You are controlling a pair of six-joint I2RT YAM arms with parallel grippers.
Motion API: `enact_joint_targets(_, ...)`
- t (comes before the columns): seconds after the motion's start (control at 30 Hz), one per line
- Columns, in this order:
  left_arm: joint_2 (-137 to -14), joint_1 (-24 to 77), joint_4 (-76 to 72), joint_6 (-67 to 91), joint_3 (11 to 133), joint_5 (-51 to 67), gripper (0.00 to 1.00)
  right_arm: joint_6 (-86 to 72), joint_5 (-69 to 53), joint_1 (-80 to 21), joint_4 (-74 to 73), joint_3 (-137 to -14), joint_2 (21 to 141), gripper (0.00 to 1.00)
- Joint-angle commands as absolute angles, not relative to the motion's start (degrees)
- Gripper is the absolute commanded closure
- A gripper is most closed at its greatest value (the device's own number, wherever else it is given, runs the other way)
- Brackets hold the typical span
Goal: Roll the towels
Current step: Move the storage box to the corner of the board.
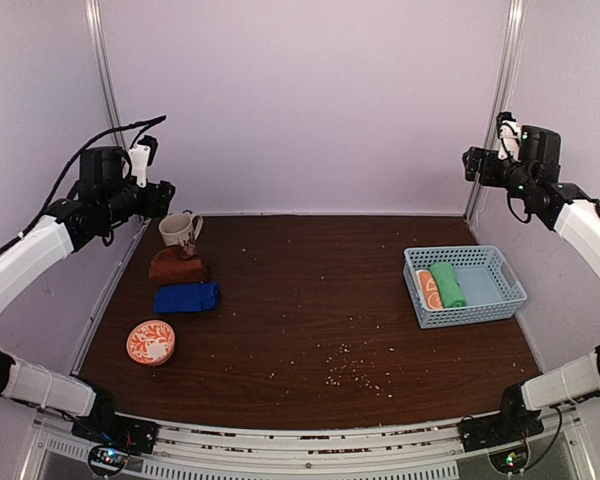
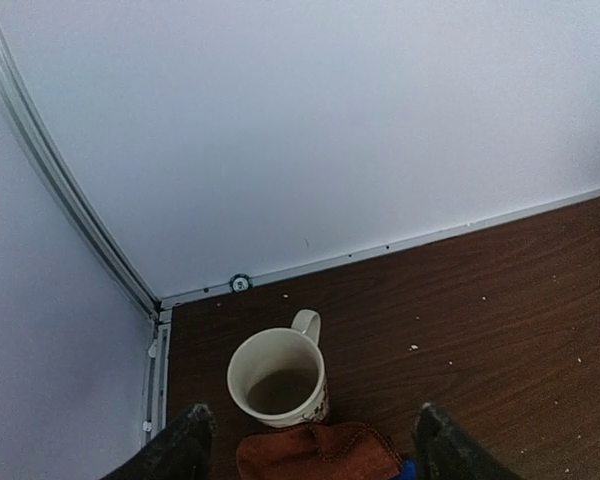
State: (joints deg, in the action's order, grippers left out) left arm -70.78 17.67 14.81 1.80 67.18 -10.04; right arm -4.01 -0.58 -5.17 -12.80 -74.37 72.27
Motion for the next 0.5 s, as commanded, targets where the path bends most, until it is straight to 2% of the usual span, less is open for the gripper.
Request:
enact_joint_targets(0.0, -73.18, 17.68, 17.22, 0.71, 71.3, -1.75, 0.37, -0.25, -7.84, -4.03, -16.4, -73.74, 71.92, 0.0)
enact_joint_targets(0.1, -74.97, 17.87, 18.65, 0.27, 73.0, 2.72, 0.46, 3.58, -12.51, -3.52, -20.64, -74.16, 71.6, 0.02)
enact_joint_targets(0.17, -75.97, 18.19, 19.38, -0.08, 73.86, 5.13, 0.5, 6.04, -14.5, -3.23, -23.55, -74.27, 71.33, 0.1)
enact_joint_targets(0.2, -76.48, 18.38, 19.89, -0.36, 74.29, 6.36, 0.53, 7.17, -15.27, -3.11, -25.07, -74.22, 71.19, 0.18)
enact_joint_targets(0.23, -76.87, 18.62, 20.06, -0.54, 74.56, 7.63, 0.57, 8.57, -16.17, -2.99, -26.72, -74.11, 71.08, 0.34)
enact_joint_targets(0.27, -77.33, 18.87, 20.3, -0.68, 74.8, 8.91, 0.72, 9.86, -17.0, -2.93, -28.43, -74.02, 70.99, 0.53)
enact_joint_targets(0.4, -78.53, 20.77, 21.06, -2.05, 74.61, 15.43, 0.91, 14.69, -20.88, -2.57, -34.99, -72.77, 69.94, 0.84)
enact_joint_targets(0.43, -78.82, 21.65, 21.24, -2.66, 74.43, 17.09, 0.94, 15.94, -21.26, -2.52, -36.26, -72.15, 69.46, 0.88)
enact_joint_targets(0.47, -79.28, 22.6, 21.56, -2.89, 74.31, 18.56, 0.92, 17.28, -21.49, -2.48, -37.48, -71.35, 68.98, 0.74)
